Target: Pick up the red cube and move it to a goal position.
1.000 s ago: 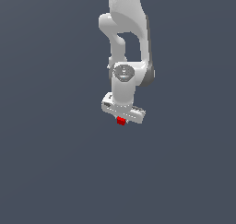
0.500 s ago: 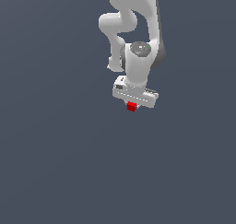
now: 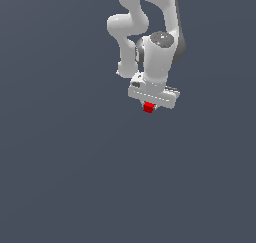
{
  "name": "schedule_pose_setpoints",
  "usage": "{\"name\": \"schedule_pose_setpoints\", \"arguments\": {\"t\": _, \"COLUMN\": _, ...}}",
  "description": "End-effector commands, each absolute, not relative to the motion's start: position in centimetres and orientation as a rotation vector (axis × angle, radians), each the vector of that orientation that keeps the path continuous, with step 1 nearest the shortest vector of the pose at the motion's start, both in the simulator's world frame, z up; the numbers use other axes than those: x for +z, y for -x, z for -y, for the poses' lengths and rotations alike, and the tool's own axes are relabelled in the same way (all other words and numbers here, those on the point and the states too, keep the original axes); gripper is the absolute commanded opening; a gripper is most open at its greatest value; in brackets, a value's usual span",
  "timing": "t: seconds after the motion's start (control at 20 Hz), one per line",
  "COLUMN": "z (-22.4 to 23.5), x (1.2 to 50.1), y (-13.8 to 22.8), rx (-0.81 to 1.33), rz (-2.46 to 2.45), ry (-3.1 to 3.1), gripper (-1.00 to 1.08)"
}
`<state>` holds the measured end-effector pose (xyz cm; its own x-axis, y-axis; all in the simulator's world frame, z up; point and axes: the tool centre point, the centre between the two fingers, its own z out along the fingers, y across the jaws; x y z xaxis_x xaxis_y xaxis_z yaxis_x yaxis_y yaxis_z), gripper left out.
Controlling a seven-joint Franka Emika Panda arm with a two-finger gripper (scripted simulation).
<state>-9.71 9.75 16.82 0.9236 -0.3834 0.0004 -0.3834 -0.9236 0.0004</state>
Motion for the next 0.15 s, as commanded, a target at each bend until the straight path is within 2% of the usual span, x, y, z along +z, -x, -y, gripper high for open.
{"name": "schedule_pose_setpoints", "arguments": {"t": 0.0, "z": -9.97, "x": 17.07, "y": 9.87, "rx": 0.000, "rz": 0.615, "ry": -3.080, "gripper": -1.00}}
{"name": "schedule_pose_setpoints", "arguments": {"t": 0.1, "z": -9.98, "x": 17.09, "y": 9.84, "rx": 0.000, "rz": 0.616, "ry": -3.080, "gripper": -1.00}}
